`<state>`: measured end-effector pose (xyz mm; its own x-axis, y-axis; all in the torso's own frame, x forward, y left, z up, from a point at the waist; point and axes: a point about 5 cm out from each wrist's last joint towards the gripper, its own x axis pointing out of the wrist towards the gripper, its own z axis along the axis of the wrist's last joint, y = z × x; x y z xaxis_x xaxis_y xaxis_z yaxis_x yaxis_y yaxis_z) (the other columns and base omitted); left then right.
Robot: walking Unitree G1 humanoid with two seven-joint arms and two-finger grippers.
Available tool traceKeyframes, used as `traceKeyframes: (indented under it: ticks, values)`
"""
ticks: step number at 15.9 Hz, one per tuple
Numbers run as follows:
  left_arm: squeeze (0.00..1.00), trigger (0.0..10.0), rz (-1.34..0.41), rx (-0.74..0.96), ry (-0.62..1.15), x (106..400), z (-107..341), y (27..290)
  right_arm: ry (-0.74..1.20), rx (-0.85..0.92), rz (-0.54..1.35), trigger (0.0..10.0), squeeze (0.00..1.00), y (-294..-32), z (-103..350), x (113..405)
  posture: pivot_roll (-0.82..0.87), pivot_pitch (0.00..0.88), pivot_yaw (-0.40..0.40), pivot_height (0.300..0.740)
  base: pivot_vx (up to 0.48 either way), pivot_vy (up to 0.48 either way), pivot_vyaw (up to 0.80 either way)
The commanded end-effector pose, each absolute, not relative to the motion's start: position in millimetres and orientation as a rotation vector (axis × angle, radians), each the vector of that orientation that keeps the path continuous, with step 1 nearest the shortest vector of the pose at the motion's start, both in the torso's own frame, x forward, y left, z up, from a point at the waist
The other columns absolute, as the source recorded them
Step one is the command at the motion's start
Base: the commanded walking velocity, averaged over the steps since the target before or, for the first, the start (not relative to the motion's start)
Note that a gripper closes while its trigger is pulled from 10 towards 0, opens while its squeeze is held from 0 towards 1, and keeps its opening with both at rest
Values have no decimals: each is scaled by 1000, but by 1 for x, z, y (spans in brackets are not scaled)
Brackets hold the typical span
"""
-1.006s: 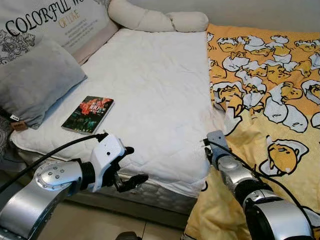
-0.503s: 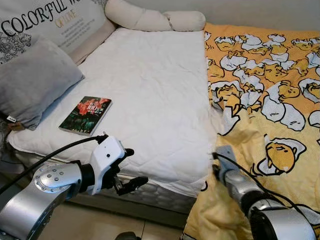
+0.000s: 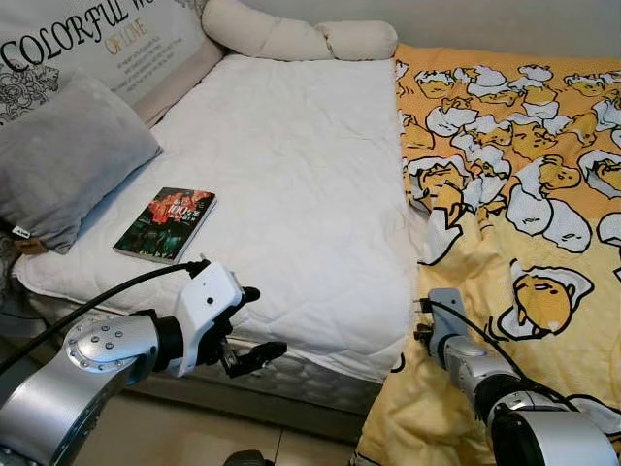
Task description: Clean up the room
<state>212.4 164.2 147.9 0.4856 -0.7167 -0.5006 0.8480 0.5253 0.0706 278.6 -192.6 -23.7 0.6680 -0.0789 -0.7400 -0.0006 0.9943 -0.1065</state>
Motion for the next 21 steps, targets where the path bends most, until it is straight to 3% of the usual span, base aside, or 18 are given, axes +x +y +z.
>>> traceKeyframes:
  ticks: [1,13,15,16,18,19,21]
  values:
    - [157,10000,-970,341,446,214,149,166,844,-77,-47,0,0,-195,-24,278,214,25,33,740,0,0,0]
    - [157,10000,-964,346,437,215,150,166,846,-30,87,0,0,-191,-25,276,214,1,23,740,0,0,0]
    - [157,10000,-962,346,437,215,150,166,852,-6,195,0,0,-187,-25,274,212,0,20,740,0,0,0]
    - [157,10000,-961,346,439,213,149,167,889,-7,427,0,0,-181,-30,263,205,0,19,740,0,0,0]
    - [157,10000,-963,344,437,213,148,166,942,-4,664,0,0,-180,-38,242,200,0,18,740,0,0,0]
    - [157,10000,-968,343,434,214,148,164,1013,-13,836,0,0,-184,-49,214,196,0,20,740,0,0,0]
    - [157,10000,-971,343,433,213,148,164,1054,-12,896,0,0,-185,-56,198,192,0,22,740,0,0,0]
